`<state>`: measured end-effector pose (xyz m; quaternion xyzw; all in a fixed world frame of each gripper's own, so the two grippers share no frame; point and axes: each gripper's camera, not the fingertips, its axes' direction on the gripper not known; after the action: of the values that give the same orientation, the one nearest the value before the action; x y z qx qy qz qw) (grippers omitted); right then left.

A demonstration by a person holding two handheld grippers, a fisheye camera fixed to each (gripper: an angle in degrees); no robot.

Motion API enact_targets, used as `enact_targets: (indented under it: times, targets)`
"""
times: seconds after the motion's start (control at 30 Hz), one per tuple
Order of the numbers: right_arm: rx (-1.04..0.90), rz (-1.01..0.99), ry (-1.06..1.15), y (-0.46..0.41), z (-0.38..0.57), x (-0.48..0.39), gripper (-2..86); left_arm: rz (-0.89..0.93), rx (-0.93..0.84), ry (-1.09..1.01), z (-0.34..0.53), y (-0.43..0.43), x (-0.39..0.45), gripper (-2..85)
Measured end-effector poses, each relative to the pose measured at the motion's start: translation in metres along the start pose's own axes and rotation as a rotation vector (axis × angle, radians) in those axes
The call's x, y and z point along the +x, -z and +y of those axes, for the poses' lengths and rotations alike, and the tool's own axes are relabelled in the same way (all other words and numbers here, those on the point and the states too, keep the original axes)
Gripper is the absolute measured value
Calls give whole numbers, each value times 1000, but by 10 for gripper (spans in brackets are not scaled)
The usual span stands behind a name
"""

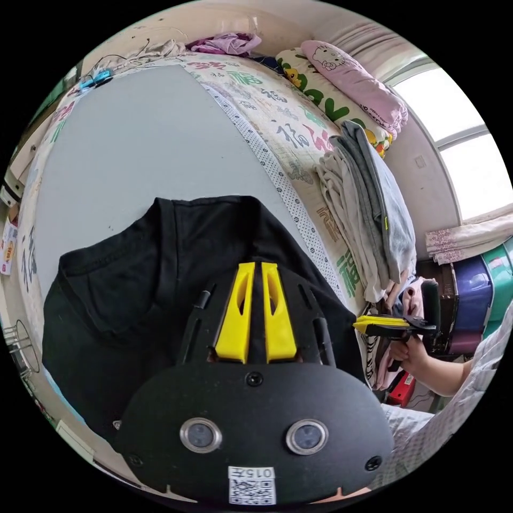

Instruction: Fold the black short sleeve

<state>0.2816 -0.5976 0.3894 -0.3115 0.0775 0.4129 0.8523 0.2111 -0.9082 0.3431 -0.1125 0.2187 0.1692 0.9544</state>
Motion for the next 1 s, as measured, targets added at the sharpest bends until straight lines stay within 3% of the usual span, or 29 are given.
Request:
enact_targets:
  times: [0.17,0.4,0.8,1.0]
  targets:
    - [-114,0,64,-33,22,-22,69,-33,-57,90,61,20,-26,62]
    - [-189,92,124,-85,28,-51,19,7,-136,117,106,10,-53,16]
    - [-160,308,321,-158,41,-107,-3,-89,-61,-23,144,16,-107,-7]
    - [-193,510,361,-209,40,-149,-2,-194,-56,-163,160,19,-131,-6]
